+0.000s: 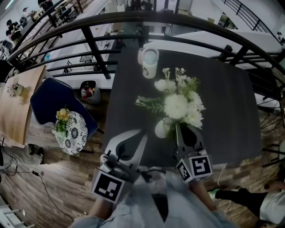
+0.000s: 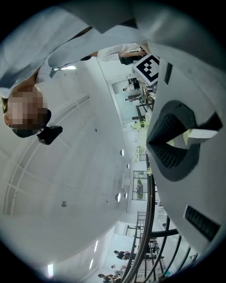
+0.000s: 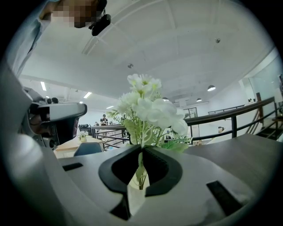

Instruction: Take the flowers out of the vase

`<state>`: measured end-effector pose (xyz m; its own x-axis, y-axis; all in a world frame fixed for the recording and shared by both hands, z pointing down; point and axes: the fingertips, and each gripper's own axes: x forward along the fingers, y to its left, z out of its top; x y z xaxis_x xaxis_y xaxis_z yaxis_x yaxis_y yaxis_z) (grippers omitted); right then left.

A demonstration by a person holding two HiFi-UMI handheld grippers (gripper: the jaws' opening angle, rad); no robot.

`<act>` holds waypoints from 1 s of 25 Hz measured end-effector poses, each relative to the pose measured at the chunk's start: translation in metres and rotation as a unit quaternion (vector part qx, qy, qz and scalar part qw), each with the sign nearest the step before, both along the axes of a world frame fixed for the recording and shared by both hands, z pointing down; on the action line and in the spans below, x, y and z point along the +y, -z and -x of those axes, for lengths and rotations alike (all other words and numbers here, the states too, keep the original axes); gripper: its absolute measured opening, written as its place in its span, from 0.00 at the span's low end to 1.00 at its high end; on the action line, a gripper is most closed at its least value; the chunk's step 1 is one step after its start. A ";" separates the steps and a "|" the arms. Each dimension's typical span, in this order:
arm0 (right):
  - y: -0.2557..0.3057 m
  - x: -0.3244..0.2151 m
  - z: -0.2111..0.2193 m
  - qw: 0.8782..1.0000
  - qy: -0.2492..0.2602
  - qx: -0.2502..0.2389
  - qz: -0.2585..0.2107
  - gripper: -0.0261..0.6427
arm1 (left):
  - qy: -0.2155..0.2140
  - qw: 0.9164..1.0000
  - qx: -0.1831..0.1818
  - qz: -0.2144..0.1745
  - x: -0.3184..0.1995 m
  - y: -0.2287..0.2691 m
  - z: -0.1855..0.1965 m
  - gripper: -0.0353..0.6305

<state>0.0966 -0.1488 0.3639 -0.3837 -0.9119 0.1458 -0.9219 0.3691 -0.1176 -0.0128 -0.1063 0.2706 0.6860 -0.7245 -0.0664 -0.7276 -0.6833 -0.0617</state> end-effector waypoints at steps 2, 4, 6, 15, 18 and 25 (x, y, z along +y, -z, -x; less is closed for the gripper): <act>0.002 0.001 0.000 1.000 0.000 0.000 -0.003 0.08 | 0.000 1.000 0.000 0.000 0.001 -0.001 0.000 0.05; 0.002 0.001 0.000 1.000 0.000 0.001 -0.007 0.08 | -0.001 1.000 0.002 0.000 0.000 -0.003 0.000 0.05; 0.004 0.001 0.000 1.000 0.001 0.001 -0.011 0.08 | -0.001 1.000 0.003 -0.001 0.000 -0.003 0.000 0.05; 0.011 0.002 0.000 1.000 -0.001 0.001 -0.018 0.08 | -0.004 1.000 0.001 -0.003 0.001 -0.002 0.000 0.05; 0.014 0.002 -0.001 1.000 -0.002 0.001 -0.022 0.08 | -0.004 1.000 0.002 -0.002 0.001 -0.002 -0.001 0.05; 0.014 0.000 0.000 1.000 -0.002 0.001 -0.026 0.08 | -0.004 1.000 0.003 -0.003 0.000 -0.003 0.000 0.05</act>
